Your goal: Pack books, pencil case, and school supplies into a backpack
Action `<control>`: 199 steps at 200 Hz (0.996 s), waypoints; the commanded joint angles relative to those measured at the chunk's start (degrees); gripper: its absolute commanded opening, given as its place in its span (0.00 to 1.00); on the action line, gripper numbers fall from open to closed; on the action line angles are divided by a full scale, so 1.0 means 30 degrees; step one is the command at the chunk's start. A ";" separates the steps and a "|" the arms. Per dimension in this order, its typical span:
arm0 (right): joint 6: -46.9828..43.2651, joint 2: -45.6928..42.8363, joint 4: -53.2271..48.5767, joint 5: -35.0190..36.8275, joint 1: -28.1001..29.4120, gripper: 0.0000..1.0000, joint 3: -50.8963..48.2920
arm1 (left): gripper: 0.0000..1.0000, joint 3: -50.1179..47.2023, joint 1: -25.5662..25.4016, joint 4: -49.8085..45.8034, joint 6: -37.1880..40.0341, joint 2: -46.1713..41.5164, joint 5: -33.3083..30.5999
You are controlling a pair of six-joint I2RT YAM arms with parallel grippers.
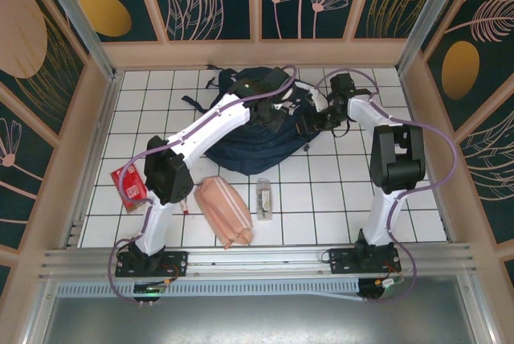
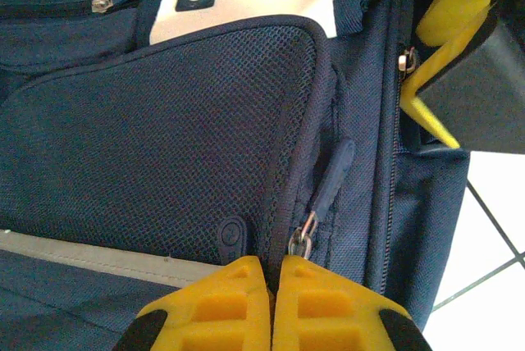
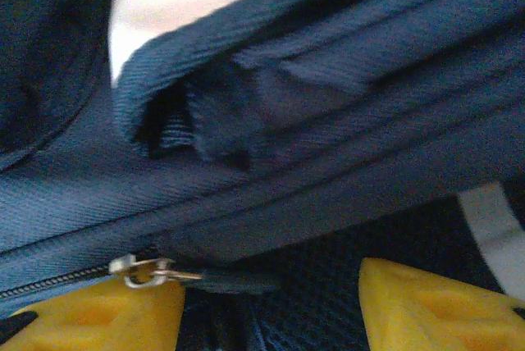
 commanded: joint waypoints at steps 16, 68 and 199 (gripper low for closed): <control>-0.1371 -0.0164 -0.0929 -0.1517 0.0458 0.54 0.1023 | 0.00 0.1060 0.0047 0.0938 0.0684 -0.0542 0.0506; -0.1912 -0.0701 -0.0986 -0.1679 0.0626 0.23 0.1142 | 0.00 0.1034 0.0050 0.0984 0.0836 -0.0431 0.0242; -0.0686 -0.4469 -0.1780 -0.2382 0.2575 0.00 -0.1544 | 0.00 0.0917 0.0386 0.1447 -0.0627 0.0095 0.0340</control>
